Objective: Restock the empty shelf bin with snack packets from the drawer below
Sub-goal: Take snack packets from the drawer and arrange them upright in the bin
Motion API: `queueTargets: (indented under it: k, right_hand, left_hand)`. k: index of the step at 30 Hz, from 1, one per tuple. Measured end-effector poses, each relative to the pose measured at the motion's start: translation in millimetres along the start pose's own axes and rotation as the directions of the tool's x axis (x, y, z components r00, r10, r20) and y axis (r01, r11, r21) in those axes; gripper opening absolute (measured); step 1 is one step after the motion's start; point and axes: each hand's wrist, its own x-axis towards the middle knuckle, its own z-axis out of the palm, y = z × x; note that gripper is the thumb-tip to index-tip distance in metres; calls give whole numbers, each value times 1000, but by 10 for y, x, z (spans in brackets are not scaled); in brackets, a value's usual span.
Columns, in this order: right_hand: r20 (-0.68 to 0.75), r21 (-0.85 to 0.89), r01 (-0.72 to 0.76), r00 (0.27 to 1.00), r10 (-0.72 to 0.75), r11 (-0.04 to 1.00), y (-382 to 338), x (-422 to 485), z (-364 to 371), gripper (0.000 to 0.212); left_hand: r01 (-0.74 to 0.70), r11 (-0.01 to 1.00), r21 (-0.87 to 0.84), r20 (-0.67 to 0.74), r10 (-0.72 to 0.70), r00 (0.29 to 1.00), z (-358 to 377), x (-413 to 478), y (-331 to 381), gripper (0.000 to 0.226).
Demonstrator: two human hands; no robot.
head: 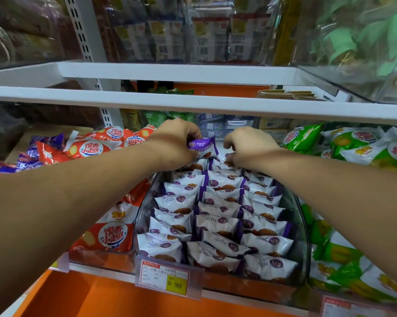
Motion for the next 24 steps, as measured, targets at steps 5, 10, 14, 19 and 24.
queueTargets:
  k: [5, 10, 14, 19, 24]
  right_hand:
    - [175, 176, -57, 984, 26, 983, -33, -80, -114, 10]
    - [241, 81, -32, 970, 12, 996, -91, 5, -32, 15]
    - [204, 102, -51, 978, 29, 993, -92, 9, 18, 10]
    - [124, 137, -43, 992, 26, 990, -80, -37, 20, 12]
    - [96, 97, -46, 995, 36, 994, -116, -99, 49, 14]
  left_hand:
    - [4, 1000, -5, -11, -4, 1000, -6, -8, 45, 28]
    - [-24, 1000, -5, -3, 24, 1000, 12, -45, 63, 31]
    - [-39, 998, -42, 3, 39, 999, -3, -81, 53, 28]
    - [-92, 986, -138, -21, 90, 996, -60, -194, 50, 27]
    - [-109, 985, -137, -22, 107, 994, -27, -300, 73, 20]
